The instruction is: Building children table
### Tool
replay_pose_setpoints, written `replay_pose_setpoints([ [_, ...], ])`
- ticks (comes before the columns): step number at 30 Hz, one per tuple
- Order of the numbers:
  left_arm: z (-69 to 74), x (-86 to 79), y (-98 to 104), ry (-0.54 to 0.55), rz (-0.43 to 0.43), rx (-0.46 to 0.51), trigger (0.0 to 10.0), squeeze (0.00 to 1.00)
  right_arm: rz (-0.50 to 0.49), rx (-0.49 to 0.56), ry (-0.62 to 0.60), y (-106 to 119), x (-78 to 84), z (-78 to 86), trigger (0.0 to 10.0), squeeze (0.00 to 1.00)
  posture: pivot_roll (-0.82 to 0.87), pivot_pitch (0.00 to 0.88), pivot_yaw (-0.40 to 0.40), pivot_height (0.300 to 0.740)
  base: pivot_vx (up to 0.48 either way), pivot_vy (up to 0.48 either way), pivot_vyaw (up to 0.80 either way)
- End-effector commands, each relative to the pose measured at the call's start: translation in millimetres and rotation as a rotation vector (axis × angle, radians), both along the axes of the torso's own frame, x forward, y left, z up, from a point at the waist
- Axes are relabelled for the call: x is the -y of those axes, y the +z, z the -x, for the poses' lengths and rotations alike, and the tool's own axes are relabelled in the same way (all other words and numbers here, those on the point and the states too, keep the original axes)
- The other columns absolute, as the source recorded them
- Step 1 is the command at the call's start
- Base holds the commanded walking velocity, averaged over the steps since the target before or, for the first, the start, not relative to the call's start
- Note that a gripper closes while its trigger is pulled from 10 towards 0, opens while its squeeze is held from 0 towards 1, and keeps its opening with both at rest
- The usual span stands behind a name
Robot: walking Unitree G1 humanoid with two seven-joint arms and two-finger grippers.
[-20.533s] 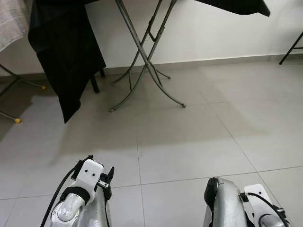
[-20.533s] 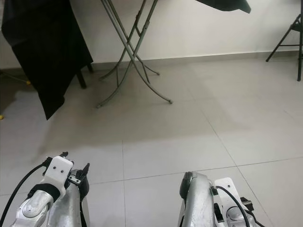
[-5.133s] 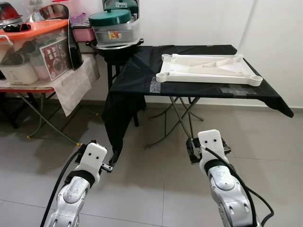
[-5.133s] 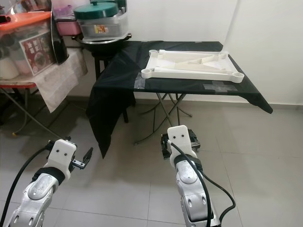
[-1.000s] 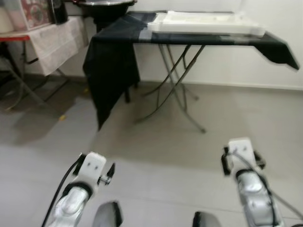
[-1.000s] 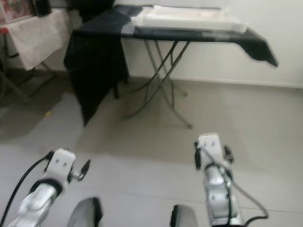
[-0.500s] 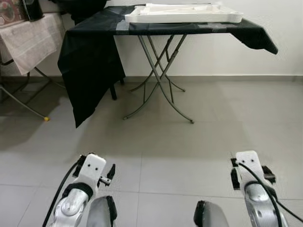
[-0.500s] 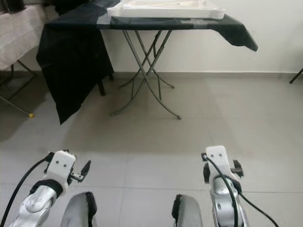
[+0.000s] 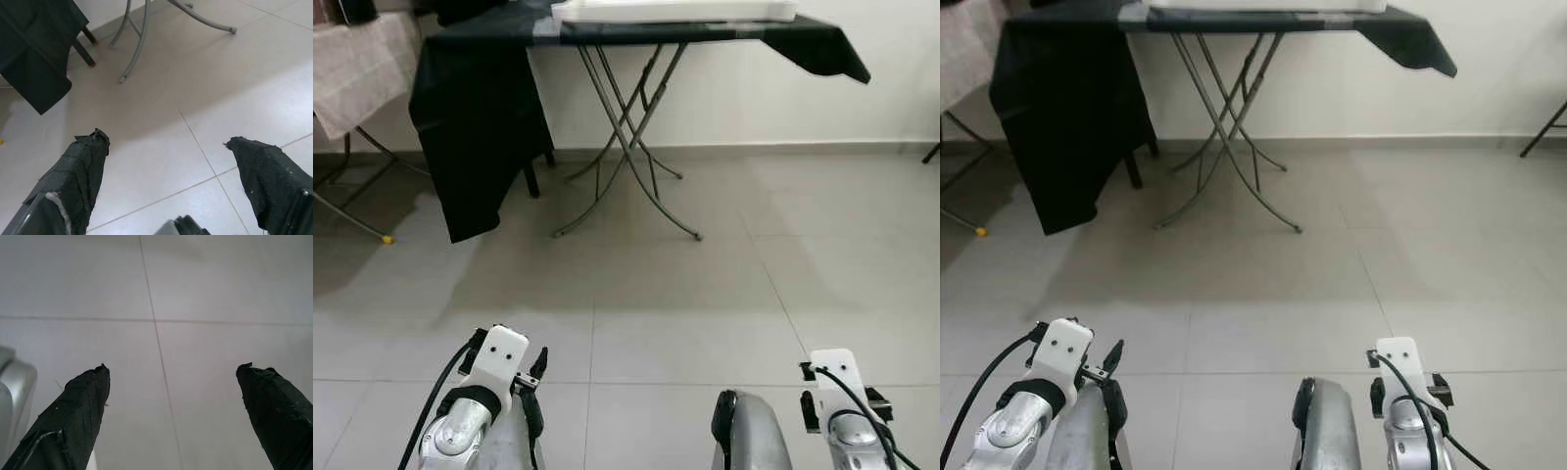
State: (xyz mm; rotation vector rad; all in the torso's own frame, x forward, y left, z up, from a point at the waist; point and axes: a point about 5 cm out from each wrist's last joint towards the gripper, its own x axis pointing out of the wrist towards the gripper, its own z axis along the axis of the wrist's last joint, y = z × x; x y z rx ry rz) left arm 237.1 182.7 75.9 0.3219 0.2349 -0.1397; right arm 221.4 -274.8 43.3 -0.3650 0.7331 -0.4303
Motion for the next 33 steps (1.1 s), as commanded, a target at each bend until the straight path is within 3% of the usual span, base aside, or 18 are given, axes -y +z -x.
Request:
replay_pose_setpoints([
  [1,2.8,-2.3,-1.6,0.005,-0.014,-0.015,10.0,0.00,-0.021,-0.002,-0.047,-3.2,5.1,1.7,10.0,0.00,-0.02,0.000,-0.027,0.335,0.000,0.000,0.00],
  [9,4.7,-3.6,-1.5,0.005,-0.018,-0.019,10.0,0.00,-0.038,-0.029,-0.145,-13.9,19.9,4.3,10.0,0.00,-0.01,0.000,-0.025,0.300,0.000,0.000,0.00],
  [15,5.6,-5.7,-0.5,0.004,-0.024,-0.021,10.0,0.00,-0.067,-0.064,-0.208,-25.2,30.0,8.2,10.0,0.00,0.00,0.000,-0.023,0.300,0.000,0.000,0.00],
  [33,19.5,-24.6,7.2,0.017,-0.073,-0.046,10.0,0.00,-0.071,-0.171,-0.136,-52.6,31.6,13.6,10.0,0.00,0.04,0.000,-0.015,0.300,0.000,0.000,0.00],
])
